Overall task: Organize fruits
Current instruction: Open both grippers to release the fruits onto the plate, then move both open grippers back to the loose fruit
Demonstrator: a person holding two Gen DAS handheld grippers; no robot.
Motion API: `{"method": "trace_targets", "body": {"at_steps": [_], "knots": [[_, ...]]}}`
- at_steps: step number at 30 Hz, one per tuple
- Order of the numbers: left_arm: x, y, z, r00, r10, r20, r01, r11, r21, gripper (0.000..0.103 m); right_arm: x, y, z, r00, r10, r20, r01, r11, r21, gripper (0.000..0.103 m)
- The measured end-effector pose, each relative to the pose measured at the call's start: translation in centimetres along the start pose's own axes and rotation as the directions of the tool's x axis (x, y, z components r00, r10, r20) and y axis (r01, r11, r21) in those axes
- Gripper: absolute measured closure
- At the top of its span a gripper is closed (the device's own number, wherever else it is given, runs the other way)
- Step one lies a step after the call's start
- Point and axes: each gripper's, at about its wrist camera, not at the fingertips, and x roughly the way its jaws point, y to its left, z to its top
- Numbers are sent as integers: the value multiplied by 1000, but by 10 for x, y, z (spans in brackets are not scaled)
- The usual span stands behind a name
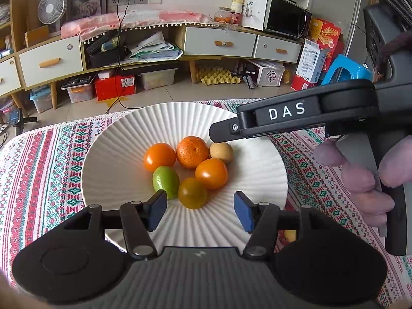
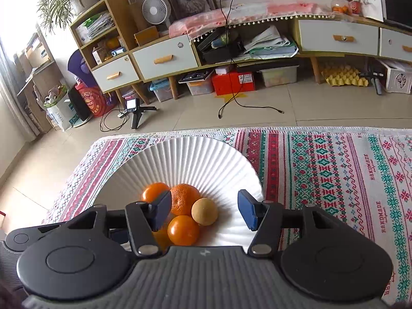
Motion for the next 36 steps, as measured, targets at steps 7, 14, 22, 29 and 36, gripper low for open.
{"method": "trace_targets", "body": {"at_steps": [7, 14, 22, 29, 36], "knots": [[-23, 3, -3, 1000, 18, 12, -18, 1000, 2, 18, -18, 8, -4, 1000, -15, 20, 15, 1000, 1, 32], [-45, 2, -11, 999, 35, 7, -35, 999, 13, 4, -36, 14, -7, 998, -52, 40, 52, 999, 3, 16], [-64, 2, -27, 998, 58, -6, -58, 998, -7, 1, -53, 17, -20, 992, -127, 20, 127, 992, -10, 7], [-67, 8, -49, 997, 72, -34, -73, 997, -26, 1, -62, 10, -45, 986, -165, -6, 165, 986, -9, 3], [-68, 10, -71, 998, 57, -31, -59, 998, -36, 1, -63, 6, -76, 981, -192, -36, 190, 981, -48, 4]]}}
